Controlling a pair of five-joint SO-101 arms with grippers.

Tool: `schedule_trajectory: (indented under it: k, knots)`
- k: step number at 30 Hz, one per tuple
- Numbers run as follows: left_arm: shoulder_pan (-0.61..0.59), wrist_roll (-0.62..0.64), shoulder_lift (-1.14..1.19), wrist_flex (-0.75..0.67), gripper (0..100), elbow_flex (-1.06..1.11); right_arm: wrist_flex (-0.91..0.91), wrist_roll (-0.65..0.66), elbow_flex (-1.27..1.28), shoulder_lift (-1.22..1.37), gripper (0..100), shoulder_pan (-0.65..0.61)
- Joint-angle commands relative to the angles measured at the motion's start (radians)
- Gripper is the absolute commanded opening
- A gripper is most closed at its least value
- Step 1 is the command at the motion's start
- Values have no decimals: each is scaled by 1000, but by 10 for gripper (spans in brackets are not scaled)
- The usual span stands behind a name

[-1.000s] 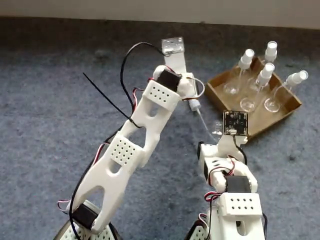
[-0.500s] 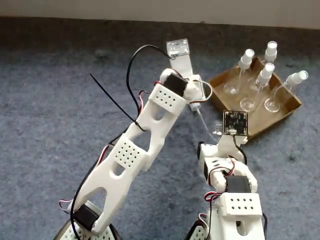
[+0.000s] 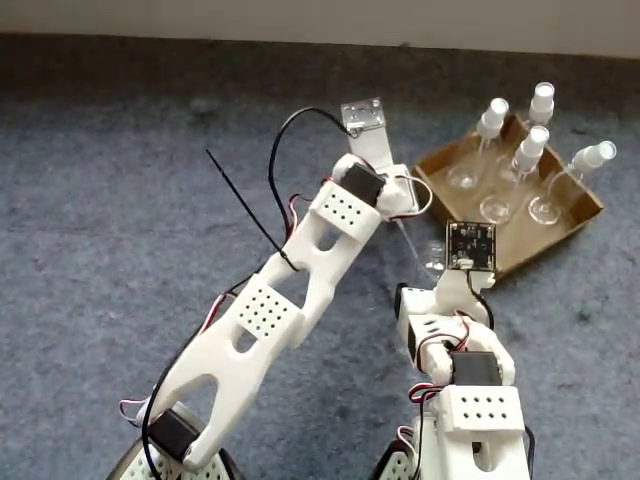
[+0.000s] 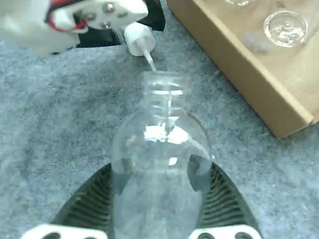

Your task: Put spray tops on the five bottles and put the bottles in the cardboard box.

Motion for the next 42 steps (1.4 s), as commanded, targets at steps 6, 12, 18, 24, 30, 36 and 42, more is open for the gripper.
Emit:
schedule_trajectory:
  k: [6,12,18,24,30,36,42]
  knots:
    - [8,17,15,-28,163,-42,-21,8,-8,-16,31,12]
    - [4,58,59,-9,161,-45,-21,8,-8,-16,31,12]
    - [-7,86,65,8,160,-45,-21,8,-8,-16,31,12]
    - [-21,87,65,9,160,-45,-21,8,-8,-16,31,12]
    - [-21,81,65,9,123,-44,-22,8,-8,-16,31,12]
    - [-19,5,65,11,24,-44,-22,8,-8,-16,31,12]
    - [-38,-44,35,107,27,-58,-22,8,-8,-16,31,7]
